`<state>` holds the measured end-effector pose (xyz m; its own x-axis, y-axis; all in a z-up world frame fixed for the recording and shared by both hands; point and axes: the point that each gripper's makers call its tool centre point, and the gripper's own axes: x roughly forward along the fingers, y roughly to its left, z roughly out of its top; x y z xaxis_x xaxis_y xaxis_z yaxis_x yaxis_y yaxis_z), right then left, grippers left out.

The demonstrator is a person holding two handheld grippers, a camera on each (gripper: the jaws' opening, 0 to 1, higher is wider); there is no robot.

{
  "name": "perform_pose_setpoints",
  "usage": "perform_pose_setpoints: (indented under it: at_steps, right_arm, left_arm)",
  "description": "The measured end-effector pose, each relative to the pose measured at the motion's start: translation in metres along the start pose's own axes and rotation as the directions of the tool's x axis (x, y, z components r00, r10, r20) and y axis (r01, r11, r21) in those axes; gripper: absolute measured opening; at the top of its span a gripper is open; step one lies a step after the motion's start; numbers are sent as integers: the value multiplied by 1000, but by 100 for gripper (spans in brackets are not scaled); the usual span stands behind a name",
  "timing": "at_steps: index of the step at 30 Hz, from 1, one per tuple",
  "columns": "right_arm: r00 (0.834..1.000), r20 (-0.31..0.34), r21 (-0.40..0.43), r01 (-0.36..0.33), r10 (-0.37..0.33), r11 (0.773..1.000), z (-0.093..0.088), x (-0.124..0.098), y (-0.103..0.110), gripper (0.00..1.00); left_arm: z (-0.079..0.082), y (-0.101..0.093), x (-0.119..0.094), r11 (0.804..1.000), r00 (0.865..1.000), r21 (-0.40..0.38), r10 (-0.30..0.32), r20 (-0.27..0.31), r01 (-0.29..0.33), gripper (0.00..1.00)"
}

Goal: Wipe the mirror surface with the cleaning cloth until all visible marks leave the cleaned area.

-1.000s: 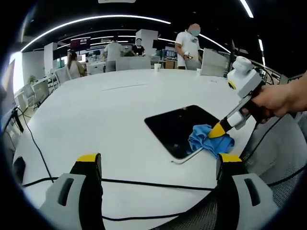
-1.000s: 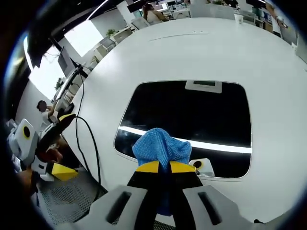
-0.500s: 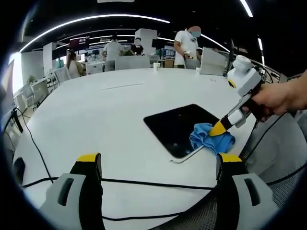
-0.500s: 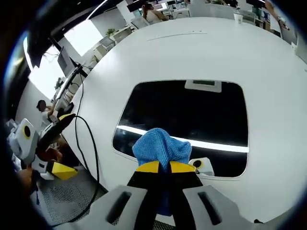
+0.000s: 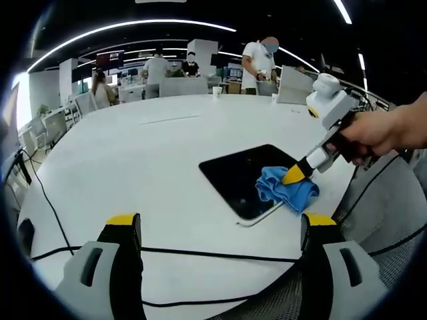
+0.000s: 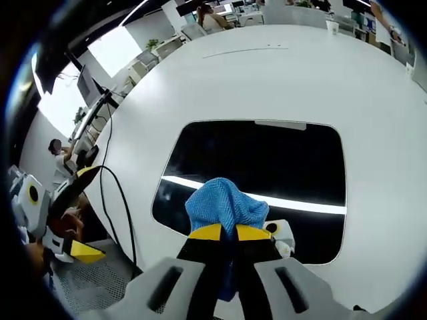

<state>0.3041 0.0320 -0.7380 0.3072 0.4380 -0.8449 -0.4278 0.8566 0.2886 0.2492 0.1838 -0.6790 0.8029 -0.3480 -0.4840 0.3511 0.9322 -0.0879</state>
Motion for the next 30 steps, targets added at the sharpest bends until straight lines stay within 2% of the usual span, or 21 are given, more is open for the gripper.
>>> perform_pose_setpoints:
  at_steps: [30]
  right_arm:
    - [999,15,-47,32,-32,998,49,21,-12,0]
  left_arm:
    - [0,0,-2,1000,1000,-11,6,-2,-6,99]
